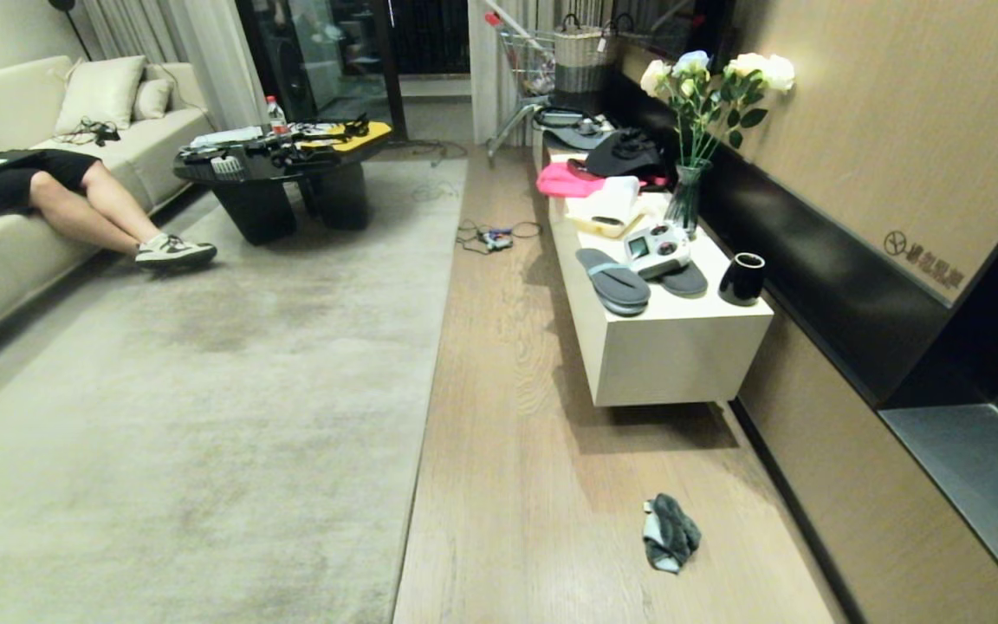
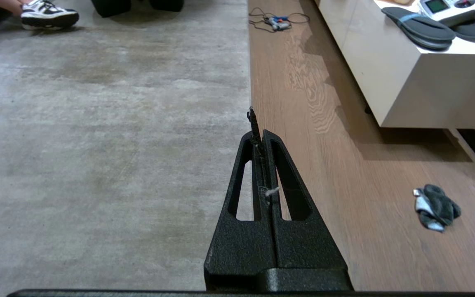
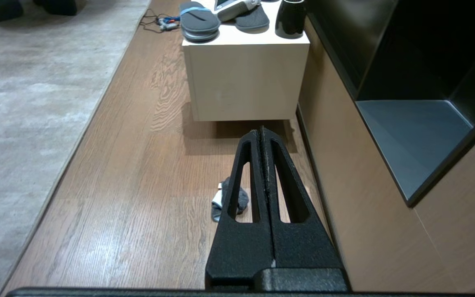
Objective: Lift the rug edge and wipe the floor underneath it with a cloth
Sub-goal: Pick up the rag
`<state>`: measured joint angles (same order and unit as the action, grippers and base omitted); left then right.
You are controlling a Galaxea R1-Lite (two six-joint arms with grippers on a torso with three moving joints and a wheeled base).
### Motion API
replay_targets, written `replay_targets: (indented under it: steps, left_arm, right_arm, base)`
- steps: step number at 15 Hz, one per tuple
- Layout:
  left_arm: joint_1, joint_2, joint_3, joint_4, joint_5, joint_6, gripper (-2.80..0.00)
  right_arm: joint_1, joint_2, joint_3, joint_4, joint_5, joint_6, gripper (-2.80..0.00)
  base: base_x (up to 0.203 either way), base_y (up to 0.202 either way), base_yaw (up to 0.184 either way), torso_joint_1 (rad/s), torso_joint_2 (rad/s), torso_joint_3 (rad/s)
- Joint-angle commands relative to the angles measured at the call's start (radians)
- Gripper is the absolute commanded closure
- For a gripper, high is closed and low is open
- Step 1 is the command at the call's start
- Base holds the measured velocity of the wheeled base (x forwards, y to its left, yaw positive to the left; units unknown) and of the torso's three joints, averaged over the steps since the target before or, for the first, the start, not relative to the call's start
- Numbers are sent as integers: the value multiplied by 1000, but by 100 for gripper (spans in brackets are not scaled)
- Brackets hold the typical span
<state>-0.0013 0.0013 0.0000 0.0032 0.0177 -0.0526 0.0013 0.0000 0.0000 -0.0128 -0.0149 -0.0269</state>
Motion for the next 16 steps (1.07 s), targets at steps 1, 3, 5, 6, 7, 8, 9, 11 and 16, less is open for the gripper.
replay_targets:
  steps: [1, 3, 5, 6, 7, 8, 9, 11, 16]
  left_arm:
    - [0, 0, 0, 0, 1, -1, 0]
    - [0, 0, 0, 0, 1, -1, 0]
    - [0, 0, 0, 0, 1, -1, 0]
    - [1, 0, 0, 0, 1, -1, 0]
    - [1, 0, 0, 0, 1, -1, 0]
    - [0, 0, 0, 0, 1, -1, 0]
    - [0, 0, 0, 0, 1, -1, 0]
    - [1, 0, 0, 0, 1, -1, 0]
    - [0, 0, 0, 0, 1, 0, 0]
  right_arm:
    - [0, 0, 0, -1, -1, 17, 0]
    - [0, 2, 0, -3, -4, 42, 0]
    - [0, 2, 0, -3, -4, 42, 0]
    - [0, 2, 0, -3, -4, 42, 0]
    - [0, 2, 0, -3, -4, 42, 0]
    - [0, 0, 0, -3, -4, 43, 0]
    - [0, 2, 0, -3, -4, 42, 0]
    - [0, 2, 0, -3, -4, 42, 0]
    - [0, 0, 0, -3, -4, 42, 0]
  base:
    - [0, 0, 0, 0, 0, 0]
    - [0, 0, 0, 0, 0, 0]
    - [0, 0, 0, 0, 0, 0]
    - [0, 0, 0, 0, 0, 0]
    - [0, 0, 0, 0, 0, 0]
    - [0, 0, 0, 0, 0, 0]
    - [0, 0, 0, 0, 0, 0]
    - [0, 0, 0, 0, 0, 0]
    - [0, 0, 0, 0, 0, 0]
